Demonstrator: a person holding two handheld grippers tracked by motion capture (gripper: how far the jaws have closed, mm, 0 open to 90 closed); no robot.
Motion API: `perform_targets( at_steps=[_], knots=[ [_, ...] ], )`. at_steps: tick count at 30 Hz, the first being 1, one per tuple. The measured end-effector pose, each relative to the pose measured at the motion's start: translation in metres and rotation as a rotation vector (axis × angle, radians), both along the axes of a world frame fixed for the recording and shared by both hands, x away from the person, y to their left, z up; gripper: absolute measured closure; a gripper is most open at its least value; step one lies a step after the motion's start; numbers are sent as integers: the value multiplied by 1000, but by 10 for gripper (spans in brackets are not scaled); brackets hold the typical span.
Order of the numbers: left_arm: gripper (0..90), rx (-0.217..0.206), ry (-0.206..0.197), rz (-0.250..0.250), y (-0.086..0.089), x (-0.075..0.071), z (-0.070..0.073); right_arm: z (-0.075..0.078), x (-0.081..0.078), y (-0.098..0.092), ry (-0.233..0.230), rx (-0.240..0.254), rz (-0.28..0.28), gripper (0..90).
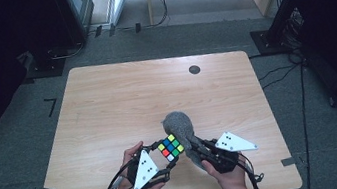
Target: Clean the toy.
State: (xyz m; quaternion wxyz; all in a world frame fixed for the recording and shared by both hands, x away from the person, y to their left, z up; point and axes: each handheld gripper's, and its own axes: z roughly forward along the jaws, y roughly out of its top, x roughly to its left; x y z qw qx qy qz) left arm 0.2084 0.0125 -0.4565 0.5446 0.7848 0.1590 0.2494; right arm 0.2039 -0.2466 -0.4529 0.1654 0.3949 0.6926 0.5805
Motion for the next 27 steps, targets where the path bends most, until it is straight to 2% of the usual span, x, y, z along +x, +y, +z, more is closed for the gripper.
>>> perform_targets(
  at_steps=[1,3,5,8,10,12,15,19,20,22,24,27],
  knots=[
    [342,-14,7,0,1,1,1,-2,2,-1,17,-24,-12,782],
    [343,-6,15,9,0,3,2,-4,4,-1,29,-76,-49,783],
    [343,21,30,9,-1,4,0,-1,3,-4,12,-78,-80,782],
    [343,83,49,26,-7,6,-5,12,-6,-5,-76,-82,-93,782],
    [343,124,69,35,-12,7,-8,20,-14,2,-149,-118,-80,781],
    [342,169,81,43,-18,6,-9,22,-20,14,-208,-193,-49,779],
    [343,209,87,48,-24,3,-6,14,-28,37,-266,-329,-4,779],
    [343,210,75,56,-25,1,-2,7,-41,59,-363,-436,50,780],
    [343,207,69,58,-24,0,-1,8,-43,61,-381,-460,46,780],
    [344,198,57,60,-23,0,-1,10,-41,60,-387,-481,31,779],
    [344,197,50,66,-23,-1,-1,12,-36,51,-373,-464,2,778],
    [344,189,57,63,-22,0,-3,12,-26,35,-310,-422,-76,777]
  ],
)
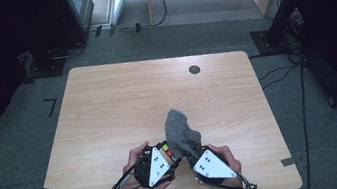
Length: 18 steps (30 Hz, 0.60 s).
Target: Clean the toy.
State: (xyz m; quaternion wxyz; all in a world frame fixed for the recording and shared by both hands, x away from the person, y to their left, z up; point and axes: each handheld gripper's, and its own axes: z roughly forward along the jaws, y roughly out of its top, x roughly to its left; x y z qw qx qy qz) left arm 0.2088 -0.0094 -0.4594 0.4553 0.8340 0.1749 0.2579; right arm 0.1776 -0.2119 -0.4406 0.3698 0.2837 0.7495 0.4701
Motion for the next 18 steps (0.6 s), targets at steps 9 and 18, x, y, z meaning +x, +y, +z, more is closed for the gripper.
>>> perform_targets(
  at_steps=[9,18],
  knots=[
    [343,-13,19,10,3,3,0,-3,-9,13,-2,-4,134,767],
    [343,-147,43,-46,15,6,4,5,6,-21,20,105,-95,763]
  ],
)
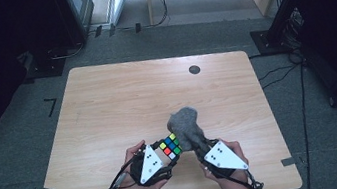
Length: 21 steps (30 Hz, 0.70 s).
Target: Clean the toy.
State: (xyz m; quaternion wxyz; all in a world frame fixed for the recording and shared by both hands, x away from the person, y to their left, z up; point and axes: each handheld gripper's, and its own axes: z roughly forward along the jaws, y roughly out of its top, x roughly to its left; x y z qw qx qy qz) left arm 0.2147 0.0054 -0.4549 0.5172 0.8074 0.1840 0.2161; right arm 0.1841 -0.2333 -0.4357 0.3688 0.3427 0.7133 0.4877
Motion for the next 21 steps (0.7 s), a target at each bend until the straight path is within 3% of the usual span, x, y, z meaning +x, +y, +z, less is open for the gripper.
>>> perform_targets(
  at_steps=[2,4,8,9,12,13,15,18,20,21],
  knots=[
    [343,-40,-5,-14,3,0,2,1,1,-6,20,86,31,763],
    [343,-86,-8,-36,7,0,3,1,2,-8,37,156,121,762],
    [343,-148,-14,-56,15,-1,6,-5,4,-5,77,201,167,766],
    [343,-169,-12,-56,17,-1,6,-7,7,-6,99,205,169,766],
    [343,-232,16,-63,22,2,10,-13,14,-6,166,129,105,766],
    [343,-236,17,-63,23,3,10,-15,15,-7,178,129,98,765],
    [342,-228,22,-65,23,4,9,-12,14,-11,165,173,91,764],
    [343,-204,29,-79,21,5,7,-1,7,-15,89,267,139,762],
    [343,-191,28,-94,18,3,6,4,2,-13,58,275,179,760],
    [343,-193,28,-94,17,2,6,4,2,-9,68,259,196,760]
  ],
)
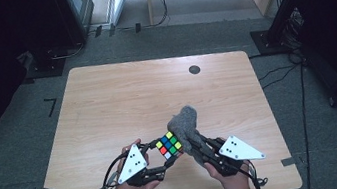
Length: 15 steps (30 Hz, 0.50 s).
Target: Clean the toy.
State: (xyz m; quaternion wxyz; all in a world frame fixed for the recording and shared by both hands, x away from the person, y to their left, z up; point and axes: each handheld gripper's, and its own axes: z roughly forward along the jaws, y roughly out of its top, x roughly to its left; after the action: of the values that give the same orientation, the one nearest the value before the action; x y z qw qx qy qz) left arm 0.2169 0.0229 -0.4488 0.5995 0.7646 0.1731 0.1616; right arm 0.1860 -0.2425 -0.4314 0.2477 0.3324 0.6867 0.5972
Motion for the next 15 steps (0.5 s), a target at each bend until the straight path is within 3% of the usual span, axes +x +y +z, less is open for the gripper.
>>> perform_targets(
  at_steps=[2,3,6,8,10,15],
  knots=[
    [342,-2,4,6,1,0,1,-5,3,2,19,-6,-1,761],
    [342,-22,15,6,3,2,1,-9,6,1,49,1,2,761],
    [342,-126,67,1,13,7,6,-19,15,-3,141,-67,-76,762],
    [343,-181,88,14,19,11,8,-23,18,-9,177,-16,-92,762],
    [343,-221,111,30,23,13,7,-24,18,-10,191,52,-61,762],
    [343,-254,126,35,23,13,5,-25,9,11,162,97,71,761]
  ],
)
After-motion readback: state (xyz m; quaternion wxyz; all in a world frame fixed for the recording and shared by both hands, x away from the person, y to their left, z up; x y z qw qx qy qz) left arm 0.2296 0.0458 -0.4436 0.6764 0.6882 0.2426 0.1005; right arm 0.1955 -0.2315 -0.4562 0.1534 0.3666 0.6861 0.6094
